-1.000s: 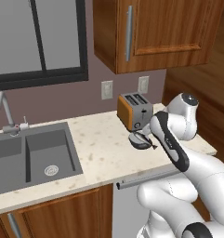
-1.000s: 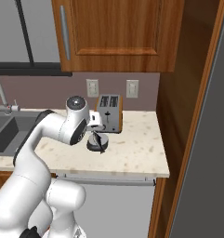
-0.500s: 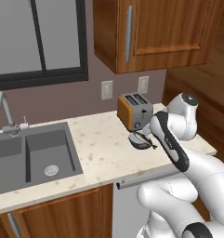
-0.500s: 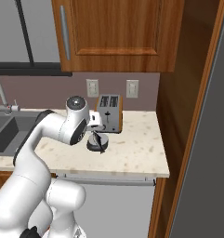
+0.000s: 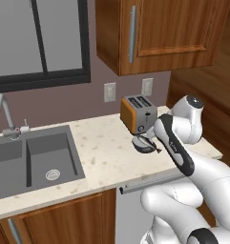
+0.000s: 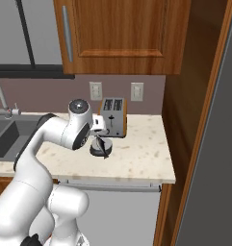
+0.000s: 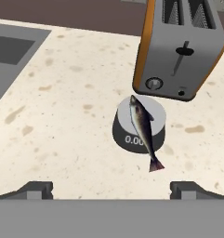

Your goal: Take the fish from the fridge and place it on the digital scale on the counter by the fridge. Wait a few seconds for a reading, then move it to the plate on the dining counter.

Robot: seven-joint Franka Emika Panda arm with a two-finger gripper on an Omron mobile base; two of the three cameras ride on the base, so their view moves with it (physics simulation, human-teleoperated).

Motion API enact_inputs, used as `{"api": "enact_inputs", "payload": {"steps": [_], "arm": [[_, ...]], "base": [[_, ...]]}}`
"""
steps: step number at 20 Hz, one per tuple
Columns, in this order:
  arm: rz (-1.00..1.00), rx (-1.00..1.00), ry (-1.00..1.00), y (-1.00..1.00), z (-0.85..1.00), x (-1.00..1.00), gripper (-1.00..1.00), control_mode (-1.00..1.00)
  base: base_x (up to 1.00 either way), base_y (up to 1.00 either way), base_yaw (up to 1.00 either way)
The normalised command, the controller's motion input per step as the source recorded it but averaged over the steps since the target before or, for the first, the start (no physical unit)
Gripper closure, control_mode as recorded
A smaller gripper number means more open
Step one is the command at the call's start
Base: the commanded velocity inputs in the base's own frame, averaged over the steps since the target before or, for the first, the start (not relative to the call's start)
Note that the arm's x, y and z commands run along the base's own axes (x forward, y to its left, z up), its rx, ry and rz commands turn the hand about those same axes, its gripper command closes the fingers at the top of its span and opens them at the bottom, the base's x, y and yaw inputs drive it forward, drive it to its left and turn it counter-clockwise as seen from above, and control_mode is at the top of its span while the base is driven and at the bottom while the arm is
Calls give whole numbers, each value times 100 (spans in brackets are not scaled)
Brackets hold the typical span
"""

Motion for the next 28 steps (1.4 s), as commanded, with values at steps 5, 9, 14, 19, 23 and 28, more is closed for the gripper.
{"api": "enact_inputs", "payload": {"steps": [5,9,14,19,23,28], "arm": [[0,0,0,0,0,0,-100,-100],[0,0,0,0,0,0,-100,-100],[0,0,0,0,0,0,-100,-100],[0,0,0,0,0,0,-100,-100],[0,0,0,0,0,0,-100,-100],[0,0,0,0,0,0,-100,-100]], "base": [[0,0,0],[0,0,0],[0,0,0],[0,0,0],[0,0,0],[0,0,0]]}}
